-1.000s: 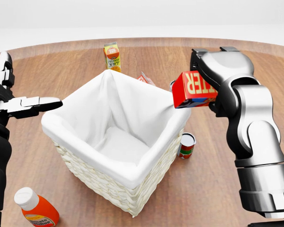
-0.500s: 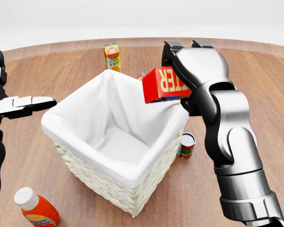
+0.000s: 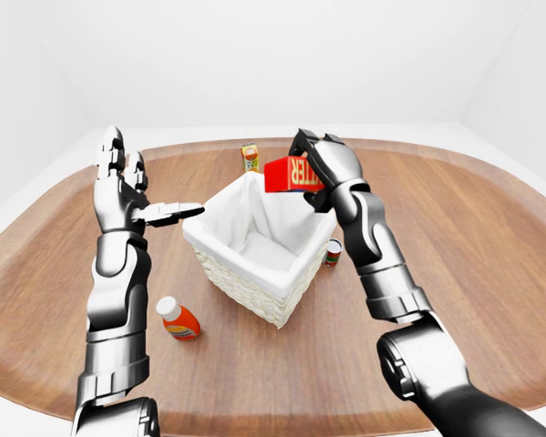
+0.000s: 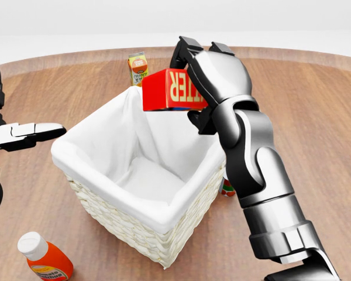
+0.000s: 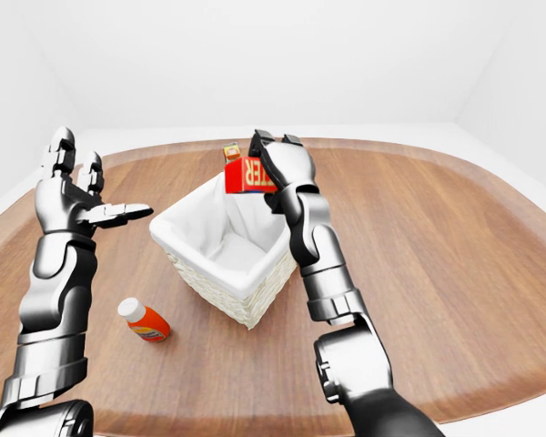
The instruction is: Pick up the butter and put it in the basket.
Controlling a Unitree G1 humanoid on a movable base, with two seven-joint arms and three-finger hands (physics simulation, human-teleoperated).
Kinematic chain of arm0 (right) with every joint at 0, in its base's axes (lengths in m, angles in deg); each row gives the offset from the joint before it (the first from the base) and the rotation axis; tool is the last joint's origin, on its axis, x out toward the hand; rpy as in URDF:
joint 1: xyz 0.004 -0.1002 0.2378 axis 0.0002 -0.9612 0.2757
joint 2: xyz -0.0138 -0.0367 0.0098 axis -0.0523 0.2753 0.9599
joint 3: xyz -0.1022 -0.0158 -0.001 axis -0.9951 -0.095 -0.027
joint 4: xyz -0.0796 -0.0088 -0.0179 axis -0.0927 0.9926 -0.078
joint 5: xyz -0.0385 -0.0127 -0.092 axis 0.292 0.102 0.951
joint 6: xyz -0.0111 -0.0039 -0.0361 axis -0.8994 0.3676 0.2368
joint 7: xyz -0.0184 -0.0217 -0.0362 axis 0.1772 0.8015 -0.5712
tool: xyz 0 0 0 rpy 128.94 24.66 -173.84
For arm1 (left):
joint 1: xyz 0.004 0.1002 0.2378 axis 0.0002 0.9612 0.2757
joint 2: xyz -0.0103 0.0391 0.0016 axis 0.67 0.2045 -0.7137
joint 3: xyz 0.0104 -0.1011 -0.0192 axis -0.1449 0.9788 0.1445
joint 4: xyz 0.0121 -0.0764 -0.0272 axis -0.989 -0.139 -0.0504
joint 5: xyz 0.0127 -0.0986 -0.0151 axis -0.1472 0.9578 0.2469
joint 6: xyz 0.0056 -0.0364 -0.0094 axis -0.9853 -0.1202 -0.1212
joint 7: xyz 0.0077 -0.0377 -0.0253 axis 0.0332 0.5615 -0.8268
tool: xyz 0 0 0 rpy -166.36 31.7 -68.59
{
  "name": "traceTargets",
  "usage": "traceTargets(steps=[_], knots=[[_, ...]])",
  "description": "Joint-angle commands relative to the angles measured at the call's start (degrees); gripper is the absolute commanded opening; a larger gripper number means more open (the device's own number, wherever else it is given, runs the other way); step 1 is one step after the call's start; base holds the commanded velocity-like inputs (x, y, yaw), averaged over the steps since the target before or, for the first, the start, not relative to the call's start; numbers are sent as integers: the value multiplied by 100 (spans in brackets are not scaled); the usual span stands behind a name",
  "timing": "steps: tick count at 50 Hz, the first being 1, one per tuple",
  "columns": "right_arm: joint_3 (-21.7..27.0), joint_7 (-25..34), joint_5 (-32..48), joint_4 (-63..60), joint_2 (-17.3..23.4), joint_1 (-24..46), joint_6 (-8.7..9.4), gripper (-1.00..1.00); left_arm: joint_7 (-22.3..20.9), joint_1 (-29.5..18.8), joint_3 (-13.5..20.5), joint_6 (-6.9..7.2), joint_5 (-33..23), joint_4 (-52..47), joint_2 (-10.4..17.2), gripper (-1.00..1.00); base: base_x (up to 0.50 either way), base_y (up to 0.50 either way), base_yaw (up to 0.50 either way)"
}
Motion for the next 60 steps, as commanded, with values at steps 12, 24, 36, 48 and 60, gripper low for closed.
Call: traceTargets(steps=[12,24,36,48,60], knots=[[-86,-1811,-1256,1624,-327,762,0,-100,-110,237,42,0,4,-55,-42,100,0,0,0],[-124,-2236,-1694,2158,-526,1028,0,-100,-100,291,191,0,128,-175,70,100,0,0,0],[-83,-2555,-2161,2704,-612,1358,0,-100,-47,403,248,0,178,-427,95,100,0,0,0],[-12,-2804,-2807,3370,-711,1731,0,-100,-65,402,275,0,197,-425,109,100,0,0,0],[-82,-2761,-3143,3350,-882,1526,0,-100,-60,401,298,0,252,-390,125,100,0,0,0]])
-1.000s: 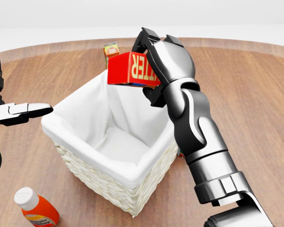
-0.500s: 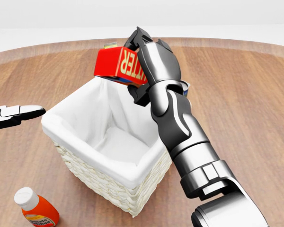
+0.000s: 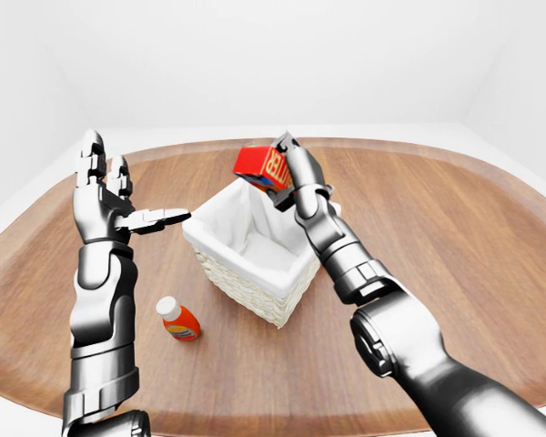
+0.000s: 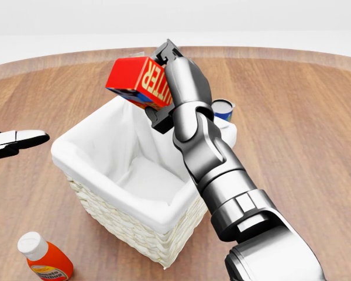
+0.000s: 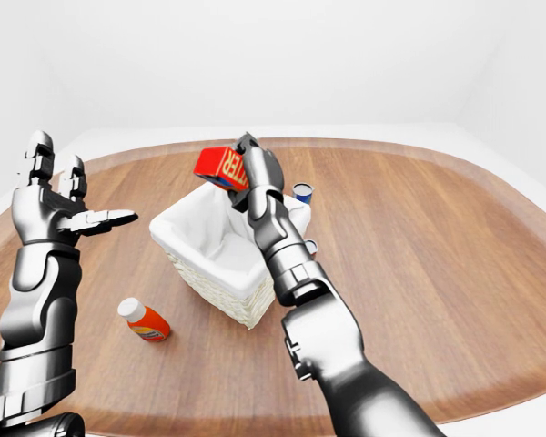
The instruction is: Pick up the butter and put it in the basket.
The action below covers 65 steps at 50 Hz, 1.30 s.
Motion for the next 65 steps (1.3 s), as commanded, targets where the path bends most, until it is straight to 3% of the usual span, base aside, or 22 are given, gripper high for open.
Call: traceTargets(steps=[1,65], knots=[[2,-184,-294,-50,-133,-7,0,-100,-1,0,26,0,49,33,15,100,0,0,0],[45,-568,-503,1438,-556,-18,0,-100,-51,30,38,0,150,270,34,100,0,0,0]])
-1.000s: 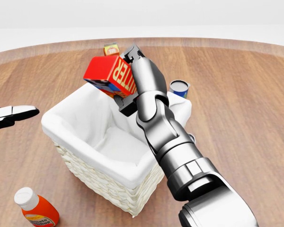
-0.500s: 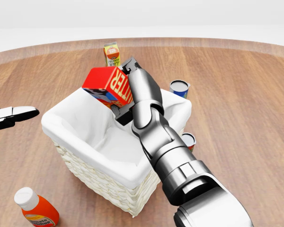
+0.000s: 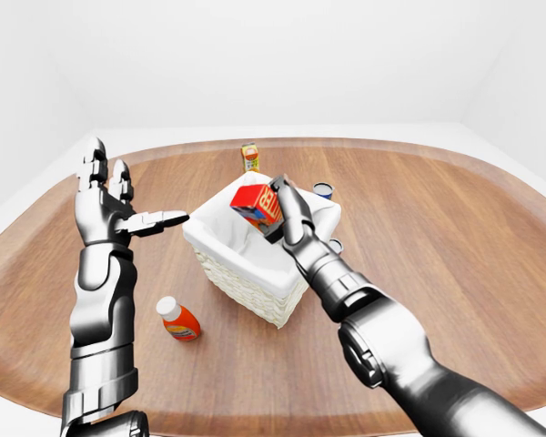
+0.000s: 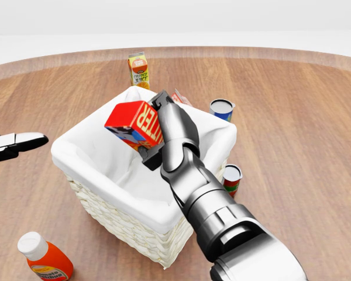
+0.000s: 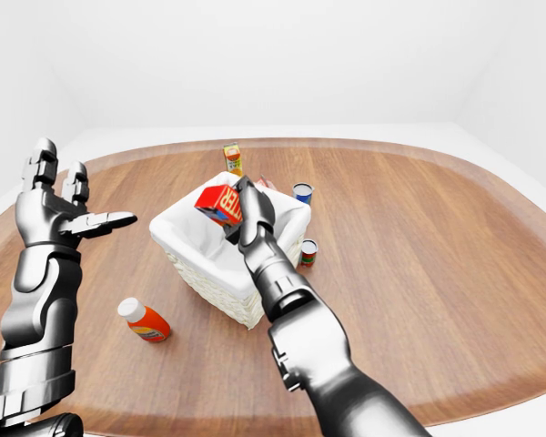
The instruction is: Pick up the butter and put it in the basket.
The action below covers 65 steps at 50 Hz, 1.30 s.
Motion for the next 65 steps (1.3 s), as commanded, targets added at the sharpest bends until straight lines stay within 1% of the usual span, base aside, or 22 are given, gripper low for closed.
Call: traceTargets(steps=[1,23,42,44,45,46,65], knots=[[51,-189,140,14,-74,58,0,-100,-16,9,13,0,13,60,2,100,0,0,0],[57,-204,225,175,-245,10,0,-100,-46,-5,18,0,38,212,31,100,0,0,0],[83,-290,285,269,-297,-19,0,-100,-68,27,39,0,61,264,48,100,0,0,0],[105,-334,265,264,-296,-12,0,37,-73,15,49,0,68,306,56,100,0,0,0],[108,-341,257,250,-301,-15,0,96,-73,19,47,0,68,305,57,100,0,0,0],[106,-352,253,240,-304,-15,0,100,-73,24,46,0,69,304,56,100,0,0,0],[48,-357,281,183,-343,-53,0,100,-61,7,44,0,91,300,69,100,0,0,0]])
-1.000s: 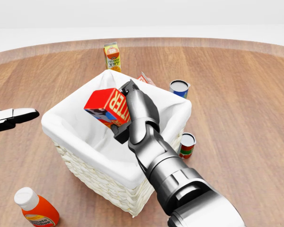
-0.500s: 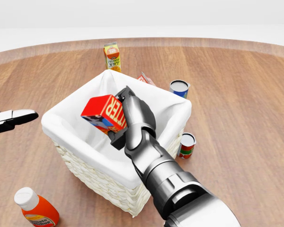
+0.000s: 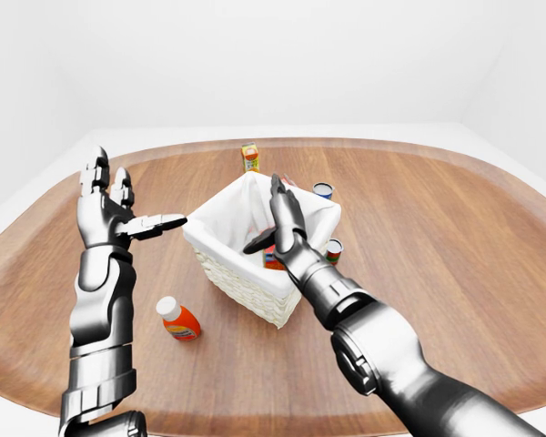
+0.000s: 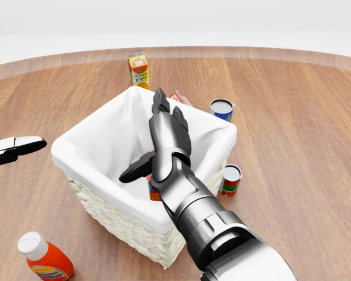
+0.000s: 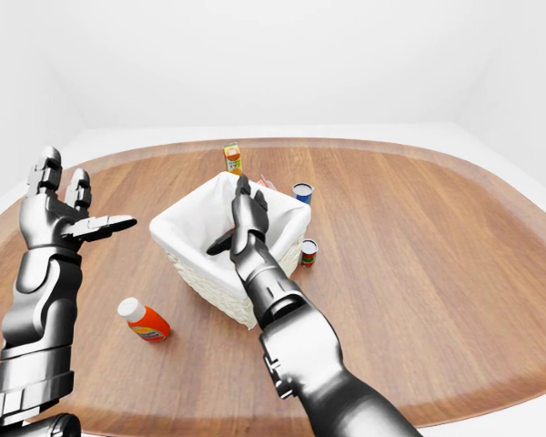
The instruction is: Pick up the butter and put it in the basket.
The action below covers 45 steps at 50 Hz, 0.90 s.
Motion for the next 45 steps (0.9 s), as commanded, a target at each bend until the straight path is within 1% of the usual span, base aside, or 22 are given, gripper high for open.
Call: traceTargets(steps=[1,8,15,25,30,35,40,45], knots=[[-29,-21,33,-76,-38,-20,0,100,9,3,0,0,17,-26,5,100,0,0,0],[-56,153,-36,-336,-16,-60,0,100,10,29,19,0,40,-95,8,100,0,0,0],[-78,438,-287,-972,167,-230,0,100,-45,29,-45,0,-24,-39,-23,100,0,0,0],[-35,692,-562,-1483,452,-451,0,100,-58,27,-53,0,-97,-25,-48,100,0,0,0],[-60,825,-622,-1905,531,-686,0,100,-60,42,-48,0,-103,-39,-53,100,0,0,0],[-97,1057,-642,-2721,615,-1074,0,100,-58,64,-47,0,-116,-52,-64,100,0,0,0],[-139,1334,-610,-3743,717,-1615,0,100,-55,90,-65,0,-142,-78,-89,100,0,0,0],[-111,1560,-601,-4492,809,-1978,0,100,-51,221,-105,0,-201,-334,-160,100,0,0,0]])
